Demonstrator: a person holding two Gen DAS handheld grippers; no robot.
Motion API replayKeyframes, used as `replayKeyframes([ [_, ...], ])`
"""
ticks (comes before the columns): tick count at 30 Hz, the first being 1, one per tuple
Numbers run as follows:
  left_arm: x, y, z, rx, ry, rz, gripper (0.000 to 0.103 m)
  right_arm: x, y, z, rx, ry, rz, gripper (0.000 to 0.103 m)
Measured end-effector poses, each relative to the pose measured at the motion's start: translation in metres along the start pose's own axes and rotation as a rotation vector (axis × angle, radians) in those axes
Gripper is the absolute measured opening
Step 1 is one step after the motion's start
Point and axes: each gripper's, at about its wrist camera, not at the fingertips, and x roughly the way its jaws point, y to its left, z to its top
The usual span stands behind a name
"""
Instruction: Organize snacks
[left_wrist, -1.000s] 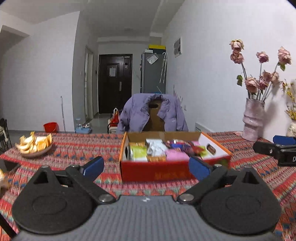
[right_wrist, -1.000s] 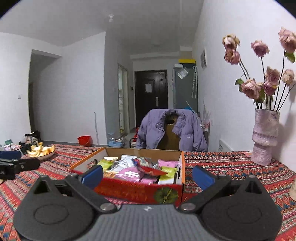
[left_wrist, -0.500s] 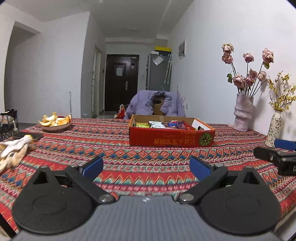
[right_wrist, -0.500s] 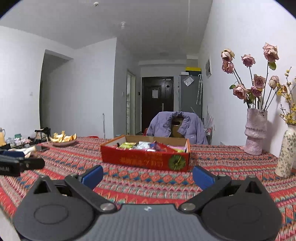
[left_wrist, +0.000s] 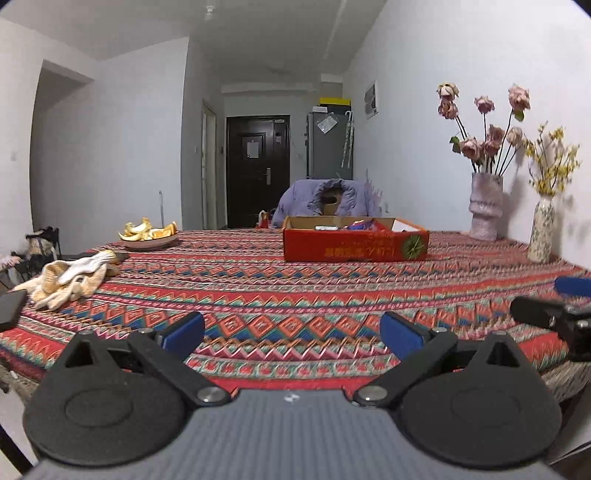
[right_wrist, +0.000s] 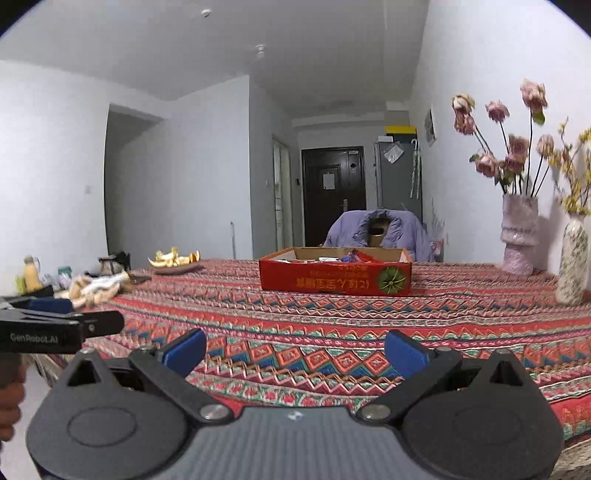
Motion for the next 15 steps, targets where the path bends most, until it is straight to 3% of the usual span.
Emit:
replayKeyframes([
  [5,-0.005,0.001,-0.004,-0.013,0.008,-0.052,0.103,-0.011,0.01,-0.009,-0.022,0.01,-0.021,0.103],
  [15,-0.004,-0.002,-0.005,-0.004,0.009,-0.031,0.103,-0.01,0.002,-0.014,0.027,0.028,-0.025,0.103],
])
